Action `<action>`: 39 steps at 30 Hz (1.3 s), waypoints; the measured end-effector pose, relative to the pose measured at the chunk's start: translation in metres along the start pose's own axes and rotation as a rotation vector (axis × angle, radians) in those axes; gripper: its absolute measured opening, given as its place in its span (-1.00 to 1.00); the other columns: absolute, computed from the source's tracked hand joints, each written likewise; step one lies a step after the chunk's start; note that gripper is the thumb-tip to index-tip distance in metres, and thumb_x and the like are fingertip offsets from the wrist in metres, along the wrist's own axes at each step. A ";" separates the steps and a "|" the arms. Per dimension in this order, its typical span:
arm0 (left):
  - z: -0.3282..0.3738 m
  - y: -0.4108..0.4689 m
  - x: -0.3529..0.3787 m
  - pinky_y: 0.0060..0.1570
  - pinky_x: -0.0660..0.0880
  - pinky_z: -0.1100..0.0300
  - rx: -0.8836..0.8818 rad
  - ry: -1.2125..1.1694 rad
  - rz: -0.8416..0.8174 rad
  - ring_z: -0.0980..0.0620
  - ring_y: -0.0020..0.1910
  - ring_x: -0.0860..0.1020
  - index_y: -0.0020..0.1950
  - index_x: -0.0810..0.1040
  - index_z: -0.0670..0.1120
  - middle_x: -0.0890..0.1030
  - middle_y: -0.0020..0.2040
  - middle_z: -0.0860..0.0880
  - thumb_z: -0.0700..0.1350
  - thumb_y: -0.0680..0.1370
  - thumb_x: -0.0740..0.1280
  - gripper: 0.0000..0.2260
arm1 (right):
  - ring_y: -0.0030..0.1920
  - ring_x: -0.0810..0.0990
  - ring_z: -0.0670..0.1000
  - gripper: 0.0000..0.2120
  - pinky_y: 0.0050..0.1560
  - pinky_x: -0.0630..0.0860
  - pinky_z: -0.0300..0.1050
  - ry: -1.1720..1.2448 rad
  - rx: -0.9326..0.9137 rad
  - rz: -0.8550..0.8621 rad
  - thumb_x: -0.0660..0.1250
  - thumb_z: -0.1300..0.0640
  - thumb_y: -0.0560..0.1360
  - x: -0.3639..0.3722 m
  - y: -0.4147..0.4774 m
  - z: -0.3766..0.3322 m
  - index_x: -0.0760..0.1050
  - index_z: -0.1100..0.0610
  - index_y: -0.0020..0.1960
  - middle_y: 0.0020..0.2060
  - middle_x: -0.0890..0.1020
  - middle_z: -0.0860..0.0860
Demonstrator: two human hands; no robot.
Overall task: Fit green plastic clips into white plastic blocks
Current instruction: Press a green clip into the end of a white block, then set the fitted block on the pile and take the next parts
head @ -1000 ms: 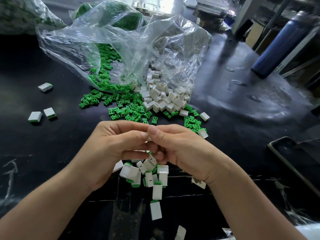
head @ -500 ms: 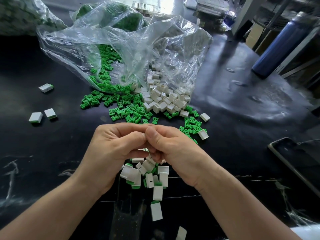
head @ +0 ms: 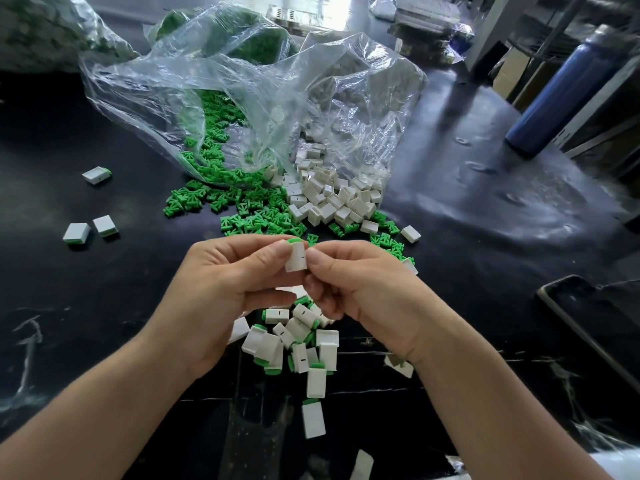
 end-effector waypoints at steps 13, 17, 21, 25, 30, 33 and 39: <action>0.008 0.011 -0.034 -0.43 0.55 0.28 0.063 0.084 0.273 0.04 -0.31 0.66 -0.17 0.63 -0.08 0.70 -0.23 -0.01 -0.20 0.44 0.34 -0.92 | -0.30 0.60 -0.16 -0.92 -0.31 0.46 -0.28 -0.289 -0.131 0.247 0.35 0.08 0.47 -0.025 -0.001 -0.010 0.60 0.01 -0.17 -0.31 0.66 -0.03; 0.009 0.017 -0.060 -0.52 0.42 0.42 0.116 0.336 0.453 0.23 -0.41 0.59 -0.18 0.62 -0.02 0.67 -0.32 0.08 -0.27 0.49 0.34 -0.84 | -0.28 0.57 -0.14 -0.88 -0.20 0.54 -0.19 -0.475 -0.174 0.288 0.47 0.03 0.36 -0.031 -0.001 -0.010 0.57 0.04 -0.20 -0.32 0.63 -0.07; 0.010 0.020 -0.060 -0.39 0.35 0.59 0.180 0.617 0.466 0.38 -0.42 0.50 -0.11 0.64 0.00 0.61 -0.26 0.15 -0.24 0.44 0.42 -0.86 | -0.32 0.49 -0.16 -0.85 -0.22 0.49 -0.21 -0.596 -0.126 0.201 0.49 0.13 0.34 -0.025 0.000 -0.005 0.51 0.01 -0.27 -0.36 0.56 -0.12; 0.013 0.020 -0.047 -0.29 0.30 0.66 0.246 0.839 0.428 0.29 -0.34 0.51 -0.04 0.67 -0.06 0.61 -0.21 0.10 -0.25 0.43 0.43 -0.84 | -0.33 0.48 -0.20 -0.85 -0.20 0.47 -0.23 -0.694 -0.081 0.133 0.44 0.14 0.38 -0.018 0.001 -0.001 0.53 -0.04 -0.30 -0.37 0.56 -0.14; 0.010 0.025 -0.028 0.15 0.24 0.45 0.320 1.066 0.256 0.02 0.18 0.48 0.21 0.57 -0.08 0.53 0.14 0.04 -0.28 0.49 0.34 -0.69 | -0.33 0.48 -0.27 -0.87 -0.21 0.43 -0.38 -0.768 -0.083 0.197 0.38 0.06 0.44 -0.022 0.000 -0.005 0.53 -0.07 -0.28 -0.40 0.54 -0.20; -0.006 0.032 -0.020 0.37 0.01 0.26 0.246 1.280 0.087 0.06 0.47 0.15 0.44 0.31 0.01 0.25 0.47 0.05 -0.19 0.57 0.23 -0.57 | -0.27 0.49 -0.25 -0.92 -0.21 0.41 -0.37 -0.860 -0.081 0.334 0.35 0.03 0.46 -0.040 -0.003 -0.013 0.54 -0.07 -0.21 -0.34 0.54 -0.22; 0.001 0.024 -0.026 0.27 0.25 0.16 0.321 1.311 0.201 -0.06 0.29 0.43 0.17 0.59 -0.14 0.54 0.27 -0.06 -0.25 0.51 0.33 -0.75 | -0.06 0.56 -0.04 -0.90 0.04 0.44 -0.18 -1.003 0.011 0.646 0.38 0.03 0.43 -0.100 -0.010 -0.023 0.59 -0.02 -0.07 -0.20 0.58 -0.09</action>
Point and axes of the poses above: each hand's wrist, its own y-axis towards the middle knuckle, its own x-axis out of the palm, z = x × y, the point moved 7 cm from there along y, towards the middle knuckle
